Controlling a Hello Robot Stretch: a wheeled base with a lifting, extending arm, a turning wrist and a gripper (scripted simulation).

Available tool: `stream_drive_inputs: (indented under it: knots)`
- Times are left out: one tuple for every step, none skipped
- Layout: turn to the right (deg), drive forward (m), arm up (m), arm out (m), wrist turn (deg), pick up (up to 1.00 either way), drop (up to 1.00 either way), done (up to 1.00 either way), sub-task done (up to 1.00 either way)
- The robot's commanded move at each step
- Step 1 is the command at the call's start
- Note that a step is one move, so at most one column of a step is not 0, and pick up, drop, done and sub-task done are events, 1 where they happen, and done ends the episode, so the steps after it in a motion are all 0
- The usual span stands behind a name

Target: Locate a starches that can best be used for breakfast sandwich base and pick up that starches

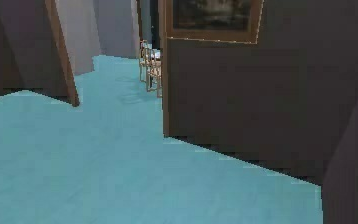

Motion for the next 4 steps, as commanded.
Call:
stream_drive_inputs:
  knots:
    - [-18.0, 0.0, 0.0, 0.0, 0.0, 0.0, 0.0, 0.0, 0.0]
    - [0.0, 1.0, 0.0, 0.0, 0.0, 0.0, 0.0, 0.0, 0.0]
    - [0.0, 1.0, 0.0, 0.0, 0.0, 0.0, 0.0, 0.0, 0.0]
    - [3.0, 0.0, 0.0, 0.0, 0.0, 0.0, 0.0, 0.0, 0.0]
